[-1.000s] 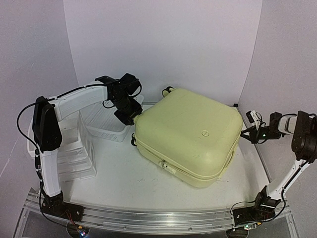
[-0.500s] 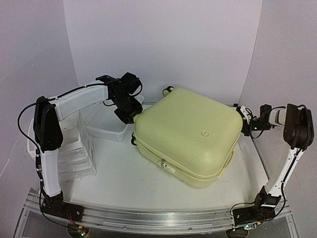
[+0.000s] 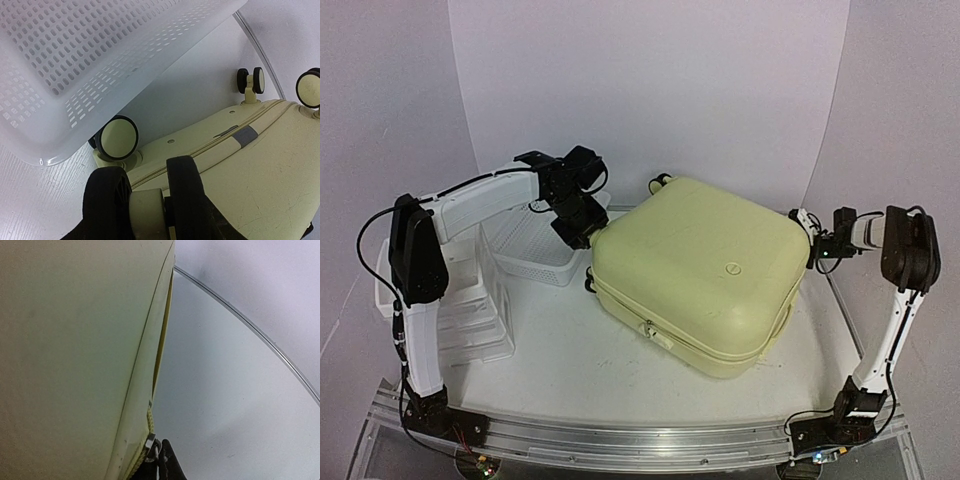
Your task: Open, take out, and arrange the luggage
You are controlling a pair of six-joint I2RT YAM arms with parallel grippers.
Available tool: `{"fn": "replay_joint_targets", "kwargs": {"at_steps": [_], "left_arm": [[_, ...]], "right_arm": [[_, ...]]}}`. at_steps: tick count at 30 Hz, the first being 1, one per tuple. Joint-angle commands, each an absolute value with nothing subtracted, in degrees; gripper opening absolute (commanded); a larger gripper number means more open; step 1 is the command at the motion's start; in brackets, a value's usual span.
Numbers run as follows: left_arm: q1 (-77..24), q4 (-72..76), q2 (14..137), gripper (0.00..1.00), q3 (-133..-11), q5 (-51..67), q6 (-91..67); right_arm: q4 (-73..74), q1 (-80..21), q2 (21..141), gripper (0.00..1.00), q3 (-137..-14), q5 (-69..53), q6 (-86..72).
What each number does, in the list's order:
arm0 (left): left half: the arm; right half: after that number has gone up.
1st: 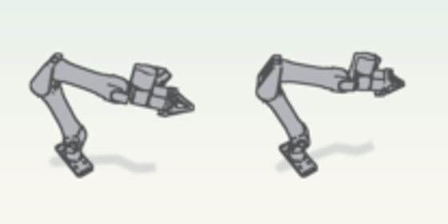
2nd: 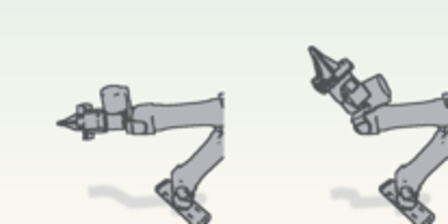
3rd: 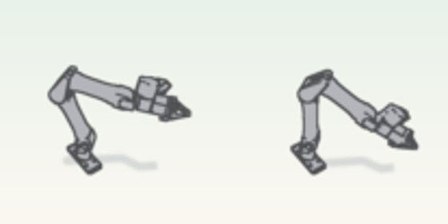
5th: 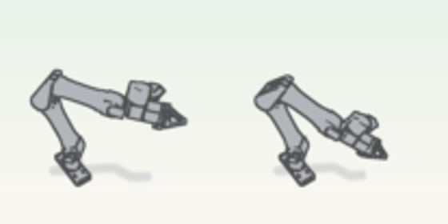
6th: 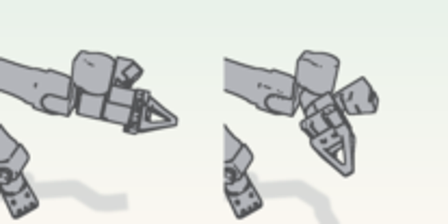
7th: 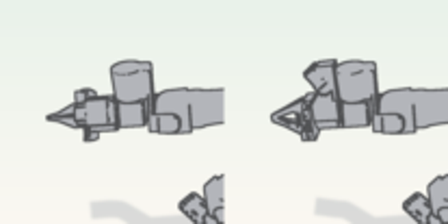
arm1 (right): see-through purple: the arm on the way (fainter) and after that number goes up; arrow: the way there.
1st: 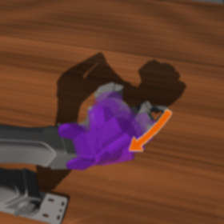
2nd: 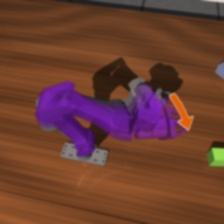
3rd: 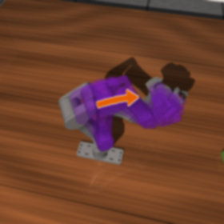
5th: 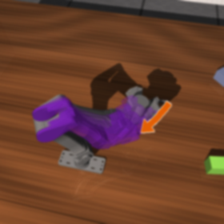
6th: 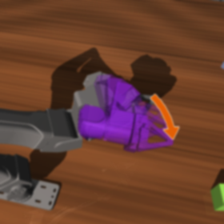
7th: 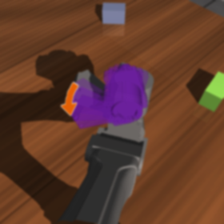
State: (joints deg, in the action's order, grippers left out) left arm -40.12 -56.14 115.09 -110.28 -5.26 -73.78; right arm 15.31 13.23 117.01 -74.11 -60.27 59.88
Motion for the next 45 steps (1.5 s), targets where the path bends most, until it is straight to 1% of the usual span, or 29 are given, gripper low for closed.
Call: {"fn": "replay_joint_targets", "kwargs": {"at_steps": [1, 4, 5, 6, 7, 8, 10, 13, 16, 17, 18, 20, 22, 24, 26, 29, 31, 33, 35, 37, 41, 45], "left_arm": [[-45.09, -58.2, 116.48, 0.01, -109.33, -15.81, -44.69], [-45.09, -57.51, 115.63, 0.05, -108.3, -15.74, -44.8], [-45.09, -57.32, 115.44, 0.08, -108.06, -15.92, -44.67], [-45.09, -57.08, 115.16, 0.09, -107.72, -16.14, -44.54], [-45.09, -56.49, 114.76, 0.12, -107.34, -16.12, -44.33], [-45.09, -55.75, 114.21, 0.17, -106.8, -15.98, -43.92], [-45.08, -54.1, 113.11, 0.3, -105.58, -16.01, -42.65], [-45.0, -51.84, 110.92, 0.53, -103.47, -17.13, -40.84], [-45.04, -48.73, 107.91, 0.72, -100.88, -16.72, -38.21], [-45.02, -48.07, 106.96, 0.78, -100.26, -16.35, -37.19], [-45.0, -47.69, 106.05, 0.83, -99.95, -16.03, -35.89], [-45.0, -46.92, 103.54, 0.92, -98.68, -15.79, -33.13], [-45.0, -45.38, 99.9, 0.99, -96.77, -16.95, -30.02], [-44.8, -43.23, 95.72, 1.0, -94.16, -17.83, -26.36], [-44.25, -40.41, 91.52, 0.99, -92.06, -16.85, -22.59], [-43.69, -32.43, 86.45, 1.0, -88.76, -6.2, -14.45], [-43.6, -29.07, 86.48, 0.99, -88.81, 2.16, -9.62], [-43.57, -28.51, 89.35, 1.0, -91.75, 7.19, -6.77], [-43.32, -29.32, 93.34, 1.0, -95.76, 10.15, -4.69], [-42.97, -30.98, 97.64, 0.99, -100.9, 12.27, -3.29], [-42.01, -33.37, 104.15, 1.0, -106.75, 13.88, -2.65], [-41.95, -34.33, 110.88, 0.99, -111.81, 15.84, -4.53]], "right_arm": [[10.55, 8.33, 116.35, 0.18, -76.78, -56.33, 49.84], [10.59, 9.36, 112.7, 0.48, -74.33, -48.93, 41.45], [10.57, 10.89, 110.9, 0.55, -73.21, -48.35, 38.5], [10.62, 11.8, 108.99, 0.69, -72.26, -47.09, 35.56], [10.7, 12.77, 107.1, 0.93, -71.23, -44.92, 32.81], [10.97, 13.78, 104.78, 0.98, -70.33, -42.09, 30.49], [15.13, 14.08, 99.52, 0.98, -68.51, -34.33, 27.33], [20.86, 14.13, 91.71, 0.98, -65.87, -23.91, 17.99], [25.32, 14.05, 86.46, 0.98, -65.37, -9.37, 1.91], [30.71, 14.02, 86.29, 0.98, -67.08, -2.82, -5.57], [37.71, 14.06, 86.72, 0.98, -69.99, 2.04, -9.84], [49.82, 14.06, 87.78, 0.98, -74.71, 4.42, -13.59], [57.73, 14.06, 87.59, 0.98, -77.09, -0.9, -15.91], [61.05, 14.06, 85.01, 0.98, -76.41, -7.97, -16.3], [61.56, 14.06, 79.45, 0.98, -73.28, -13.61, -16.58], [60.1, 14.06, 70.42, 0.98, -68.61, -20.06, -17.79], [60.74, 14.06, 66.97, 0.98, -67.54, -24.81, -18.6], [61.42, 13.95, 64.35, 0.98, -65.8, -31.69, -20.26], [61.51, 13.92, 62.22, 0.98, -64.39, -38.67, -22.26], [61.45, 13.39, 59.29, 0.98, -63.38, -43.05, -24.23], [63.18, 12.49, 55.42, 0.98, -64.17, -46.12, -24.77], [66.96, 12.31, 54.8, 0.98, -64.15, -48.65, -23.34]]}}
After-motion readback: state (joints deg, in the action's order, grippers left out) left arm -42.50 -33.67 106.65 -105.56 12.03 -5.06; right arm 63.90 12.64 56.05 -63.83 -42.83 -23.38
